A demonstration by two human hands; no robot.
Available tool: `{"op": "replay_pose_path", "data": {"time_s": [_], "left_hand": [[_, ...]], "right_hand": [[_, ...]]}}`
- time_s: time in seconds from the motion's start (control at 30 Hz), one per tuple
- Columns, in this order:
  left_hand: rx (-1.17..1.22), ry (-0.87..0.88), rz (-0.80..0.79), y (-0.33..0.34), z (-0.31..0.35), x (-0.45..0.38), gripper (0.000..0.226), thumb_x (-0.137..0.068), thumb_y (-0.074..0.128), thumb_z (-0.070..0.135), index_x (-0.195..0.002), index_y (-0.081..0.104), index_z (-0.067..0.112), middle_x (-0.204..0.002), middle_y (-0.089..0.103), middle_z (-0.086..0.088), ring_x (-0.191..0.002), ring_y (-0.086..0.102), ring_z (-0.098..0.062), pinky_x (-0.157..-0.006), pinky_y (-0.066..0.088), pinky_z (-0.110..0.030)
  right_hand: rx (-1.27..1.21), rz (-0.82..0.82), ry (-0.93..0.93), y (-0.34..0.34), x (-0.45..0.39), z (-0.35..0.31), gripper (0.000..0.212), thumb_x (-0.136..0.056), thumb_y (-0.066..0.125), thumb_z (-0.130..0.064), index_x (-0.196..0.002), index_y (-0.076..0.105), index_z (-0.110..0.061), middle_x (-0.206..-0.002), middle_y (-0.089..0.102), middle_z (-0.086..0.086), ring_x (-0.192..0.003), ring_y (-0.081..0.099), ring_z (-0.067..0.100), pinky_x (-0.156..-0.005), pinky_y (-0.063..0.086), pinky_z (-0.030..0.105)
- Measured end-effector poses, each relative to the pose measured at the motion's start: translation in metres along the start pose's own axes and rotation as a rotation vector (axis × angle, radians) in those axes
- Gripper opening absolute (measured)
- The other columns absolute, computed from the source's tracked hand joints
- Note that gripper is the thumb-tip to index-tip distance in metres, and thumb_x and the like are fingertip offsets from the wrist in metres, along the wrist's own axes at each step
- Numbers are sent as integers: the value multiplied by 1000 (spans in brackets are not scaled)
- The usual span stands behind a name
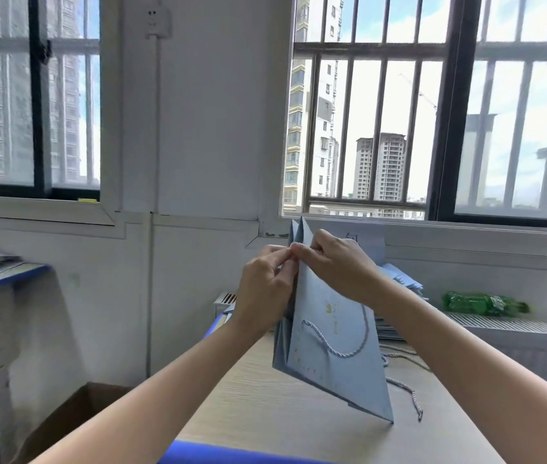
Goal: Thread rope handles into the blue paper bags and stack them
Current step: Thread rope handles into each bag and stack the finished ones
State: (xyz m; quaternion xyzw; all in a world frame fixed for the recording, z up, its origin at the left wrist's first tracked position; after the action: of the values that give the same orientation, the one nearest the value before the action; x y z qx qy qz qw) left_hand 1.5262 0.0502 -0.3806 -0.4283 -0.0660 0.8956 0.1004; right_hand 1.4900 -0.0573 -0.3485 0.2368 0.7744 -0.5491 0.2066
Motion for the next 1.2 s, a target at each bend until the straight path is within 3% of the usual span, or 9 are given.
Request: {"op": "replay_pose_path", "data": {"time_s": [0.07,0.13,0.23,0.33,0.43,0.7,0.8,1.03,1.2], "left_hand": [[14,8,-15,1,1,-1,30,-93,47,23,-105,72,12,-102,61,2,-90,60,-14,-80,47,-26],[-14,25,-26,3,2,-2,28,-93,49,15,-110,71,11,-102,59,0,-87,59,-15,-75,45,-19],[-152,58,-12,6,6,-8,29,-91,54,6,-117,67,10,-100,55,1,-80,54,-9,-68,39,-4],[-257,-9,-8,9,1,-16,26,-90,56,13,-113,68,10,-105,56,-5,-84,51,-11,-67,34,-9],[-349,-38,-35,11,-4,-21,21,-88,59,19,-103,73,14,-105,64,-8,-96,58,-19,-74,36,-18],[-452,-19,-64,12,-6,-26,11,-86,63,25,-90,71,19,-93,64,-3,-89,60,-21,-71,45,-28],[-510,-20,-109,16,-7,-26,13,-88,60,27,-91,68,16,-88,53,-2,-89,57,-24,-73,43,-29],[-534,-75,-136,15,-13,-26,28,-87,63,36,-71,50,16,-83,45,0,-77,49,-20,-65,35,-27],[-475,-70,-91,12,-11,-21,21,-89,60,29,-76,52,15,-84,47,-1,-78,49,-21,-66,35,-26]], "right_hand": [[-21,-87,15,-1,1,1,39,-92,44,-50,-87,46,-11,-72,49,-1,-63,43,13,-54,32,28],[-89,-168,27,-1,3,0,34,-92,49,-41,-91,51,-7,-68,51,-1,-57,41,11,-49,34,24],[-26,-179,23,-3,4,-4,27,-88,49,-24,-85,59,0,-62,57,3,-48,43,10,-38,32,15],[69,-146,27,-4,1,-3,30,-91,43,-19,-63,46,-8,-60,49,1,-53,39,12,-43,30,20],[70,-148,20,0,-1,0,36,-93,39,-14,-57,33,-11,-61,39,1,-57,34,14,-50,26,26],[10,-156,27,4,3,6,34,-89,43,-14,-56,37,-10,-55,38,0,-48,33,12,-42,29,20],[84,-95,-3,0,0,6,33,-87,45,-14,-55,39,-8,-53,38,1,-49,30,13,-44,26,21],[19,-57,1,-4,-1,7,27,-86,47,-11,-60,46,-3,-53,38,2,-53,31,16,-43,24,20],[-122,-78,82,-2,-1,14,29,-86,47,-13,-58,39,-8,-53,35,-1,-51,27,13,-48,23,26]]}}
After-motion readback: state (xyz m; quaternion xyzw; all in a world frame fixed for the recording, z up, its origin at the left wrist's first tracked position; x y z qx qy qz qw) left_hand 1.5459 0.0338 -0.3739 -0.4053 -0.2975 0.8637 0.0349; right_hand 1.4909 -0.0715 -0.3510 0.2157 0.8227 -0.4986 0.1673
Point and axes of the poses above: each hand's wrist, its own x-axis away from the middle knuckle, its own y-axis out of the palm, z = x × y, the point moved 9 cm from there along -x, towards the middle knuckle
